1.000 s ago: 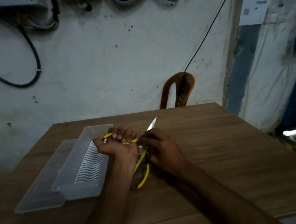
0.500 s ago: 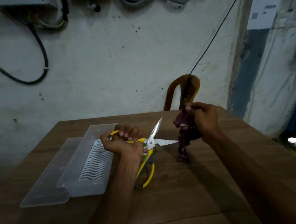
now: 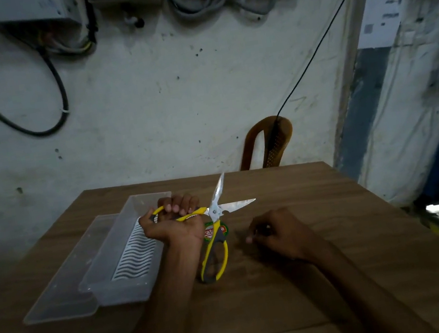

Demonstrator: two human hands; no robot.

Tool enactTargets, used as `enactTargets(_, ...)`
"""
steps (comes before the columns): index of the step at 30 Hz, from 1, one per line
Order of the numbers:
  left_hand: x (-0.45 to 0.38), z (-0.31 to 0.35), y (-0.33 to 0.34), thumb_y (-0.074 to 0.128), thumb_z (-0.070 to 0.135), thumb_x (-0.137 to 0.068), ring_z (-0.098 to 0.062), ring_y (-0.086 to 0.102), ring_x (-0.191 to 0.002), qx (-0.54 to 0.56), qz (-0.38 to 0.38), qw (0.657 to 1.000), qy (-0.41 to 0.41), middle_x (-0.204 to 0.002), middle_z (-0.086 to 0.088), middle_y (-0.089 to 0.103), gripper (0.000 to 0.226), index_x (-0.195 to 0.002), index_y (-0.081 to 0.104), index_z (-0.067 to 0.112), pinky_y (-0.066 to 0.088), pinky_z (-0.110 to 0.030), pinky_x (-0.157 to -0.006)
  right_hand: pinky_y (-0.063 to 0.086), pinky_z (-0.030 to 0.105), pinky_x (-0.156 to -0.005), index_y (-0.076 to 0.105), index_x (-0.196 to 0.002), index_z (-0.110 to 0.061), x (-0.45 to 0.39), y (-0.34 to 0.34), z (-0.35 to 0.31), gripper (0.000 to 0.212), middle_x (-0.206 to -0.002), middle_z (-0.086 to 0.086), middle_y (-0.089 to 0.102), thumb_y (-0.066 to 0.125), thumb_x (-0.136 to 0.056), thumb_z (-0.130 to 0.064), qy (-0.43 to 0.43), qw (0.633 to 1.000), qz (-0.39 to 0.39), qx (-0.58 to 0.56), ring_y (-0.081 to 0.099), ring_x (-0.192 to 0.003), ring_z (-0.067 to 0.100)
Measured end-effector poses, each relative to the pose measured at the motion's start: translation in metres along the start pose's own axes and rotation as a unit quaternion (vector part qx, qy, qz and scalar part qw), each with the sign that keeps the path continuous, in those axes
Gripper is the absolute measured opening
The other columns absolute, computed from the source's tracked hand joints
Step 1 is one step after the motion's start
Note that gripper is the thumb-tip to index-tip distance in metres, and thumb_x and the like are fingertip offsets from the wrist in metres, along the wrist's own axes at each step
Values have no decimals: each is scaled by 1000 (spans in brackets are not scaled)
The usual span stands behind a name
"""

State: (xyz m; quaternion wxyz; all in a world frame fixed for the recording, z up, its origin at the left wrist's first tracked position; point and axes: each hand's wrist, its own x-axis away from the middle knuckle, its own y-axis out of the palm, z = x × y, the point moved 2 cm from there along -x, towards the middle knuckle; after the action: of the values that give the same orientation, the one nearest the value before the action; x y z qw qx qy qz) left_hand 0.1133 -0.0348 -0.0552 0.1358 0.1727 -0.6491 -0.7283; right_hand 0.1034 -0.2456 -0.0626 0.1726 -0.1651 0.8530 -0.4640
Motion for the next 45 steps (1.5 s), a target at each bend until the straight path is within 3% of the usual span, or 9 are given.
enactTargets(4, 0, 1, 0, 43, 39, -67, -14, 26, -44, 2, 1, 1000, 1, -52, 0, 31, 28, -52, 39, 15, 21, -22, -48, 49, 40, -91, 66, -118, -38, 11, 3, -9, 65, -111, -12, 62, 49, -77, -86, -2, 986, 31, 166, 54, -103, 12)
enactTargets(7, -1, 2, 1, 43, 39, -67, -14, 25, -44, -2, -2, 1000, -2, -52, 0, 31, 28, -52, 38, 15, 22, -22, -47, 48, 41, -97, 60, -128, -36, 15, 1, 0, 59, -125, -4, 57, 41, -90, -77, 57, 982, 49, 171, 54, -113, 22)
enactTargets(12, 2, -1, 1, 43, 39, -67, -15, 24, -45, -22, 8, 1000, -12, -53, 0, 30, 27, -56, 36, 16, 19, -23, -51, 53, 44, -95, 56, -127, -33, 7, 6, 11, 60, -124, 1, 53, 70, -79, -66, 119, 972, -104, 175, 56, -113, 25)
enactTargets(16, 1, 1, 2, 43, 39, -66, -15, 22, -45, -27, 14, 999, -15, -53, 0, 28, 27, -55, 36, 16, 17, -25, -52, 55, 31, -94, 69, -114, -24, 11, 0, 10, 21, -122, -1, 65, 67, -94, -17, 69, 994, -47, 73, 63, -106, 11)
enactTargets(21, 4, -4, 4, 39, 39, -72, -15, 20, -46, -68, 7, 997, -29, -52, 1, 26, 30, -54, 35, 15, 15, -25, -51, 59, 32, -68, 71, -103, -20, 30, -46, -22, 18, -92, 0, 71, 54, -102, -13, -8, 967, 86, -239, 69, -79, 13)
enactTargets(25, 10, -13, 8, 40, 41, -69, -15, 19, -44, -110, -15, 993, -46, -50, 2, 25, 31, -50, 35, 17, 12, -26, -51, 59, 25, -76, 72, -112, -15, 2, -60, -62, 17, -98, -2, 73, 66, -96, -13, -183, 958, 190, -110, 71, -87, 5)
enactTargets(29, 11, -9, 10, 40, 41, -67, -15, 18, -43, -120, -24, 992, -37, -49, 1, 25, 31, -50, 35, 16, 9, -27, -51, 56, 31, -79, 72, -112, -15, -44, -51, -71, 29, -100, 0, 72, 73, -84, -8, -282, 954, 83, 59, 69, -90, 11)
enactTargets(35, 10, -8, 12, 28, 40, -85, -14, 18, -39, -140, -30, 988, -51, -46, 2, 24, 45, -47, 35, 17, 6, -27, -52, 40, 23, -68, 76, -112, -18, -75, -28, -61, 33, -102, -3, 75, 78, -79, -17, -241, 924, -86, 285, 55, -85, 7)
enactTargets(45, 10, -9, 9, 33, 39, -83, -15, 16, -43, -141, -30, 988, -50, -49, 1, 24, 40, -50, 34, 17, 9, -27, -48, 62, 36, -84, 59, -129, -19, -79, -47, -63, 44, -107, -6, 73, 76, -89, -15, -140, 981, -119, 62, 74, -94, 10)
